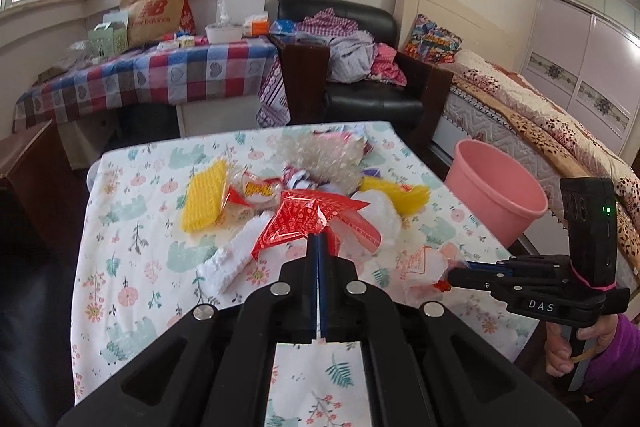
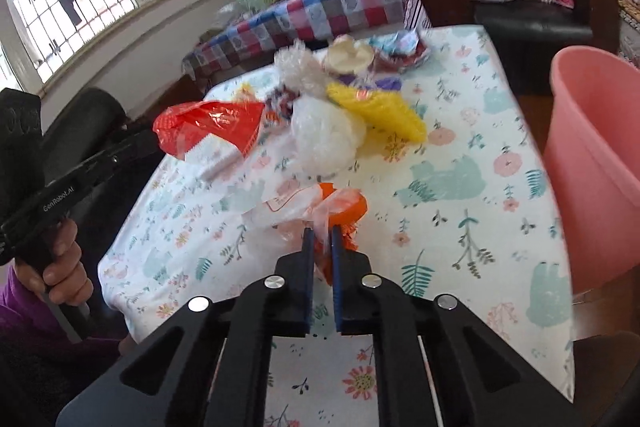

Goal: Collect trash
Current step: 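Carry the red mesh bag and orange plastic bag over the pink bucket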

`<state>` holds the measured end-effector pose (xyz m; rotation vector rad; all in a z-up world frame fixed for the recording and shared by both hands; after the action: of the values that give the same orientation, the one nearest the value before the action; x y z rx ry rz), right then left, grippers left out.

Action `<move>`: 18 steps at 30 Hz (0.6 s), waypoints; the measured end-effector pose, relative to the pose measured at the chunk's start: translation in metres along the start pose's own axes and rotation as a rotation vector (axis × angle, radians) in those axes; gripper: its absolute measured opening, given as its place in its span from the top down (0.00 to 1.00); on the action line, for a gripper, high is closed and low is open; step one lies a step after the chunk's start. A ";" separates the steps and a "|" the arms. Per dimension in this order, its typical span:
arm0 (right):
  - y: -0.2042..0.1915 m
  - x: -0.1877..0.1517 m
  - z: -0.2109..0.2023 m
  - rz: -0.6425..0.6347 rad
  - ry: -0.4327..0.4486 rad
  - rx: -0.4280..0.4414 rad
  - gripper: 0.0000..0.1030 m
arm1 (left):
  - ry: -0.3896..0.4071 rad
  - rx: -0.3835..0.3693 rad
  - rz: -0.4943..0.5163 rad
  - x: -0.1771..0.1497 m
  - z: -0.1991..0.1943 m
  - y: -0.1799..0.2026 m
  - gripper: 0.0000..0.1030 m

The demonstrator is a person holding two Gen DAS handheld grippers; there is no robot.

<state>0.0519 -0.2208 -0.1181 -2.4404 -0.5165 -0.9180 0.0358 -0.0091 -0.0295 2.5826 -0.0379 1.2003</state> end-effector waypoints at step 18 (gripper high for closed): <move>0.108 0.031 -0.127 0.103 0.302 -0.383 0.92 | 0.085 -0.303 0.200 0.054 0.015 0.164 1.00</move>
<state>0.0630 -0.3737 -0.0448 -2.5562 -0.1115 -1.4165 0.0580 -0.1644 0.0428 2.3026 -0.4347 1.2603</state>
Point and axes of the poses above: each gripper's, at about its wrist camera, not at the fingertips, and z roughly the way its jaws point, y to its right, x to its top, the point moved 5 cm from there along z, roughly the way its jaws point, and after that the axes turned 8 degrees about -z, right-handed, at the moved point
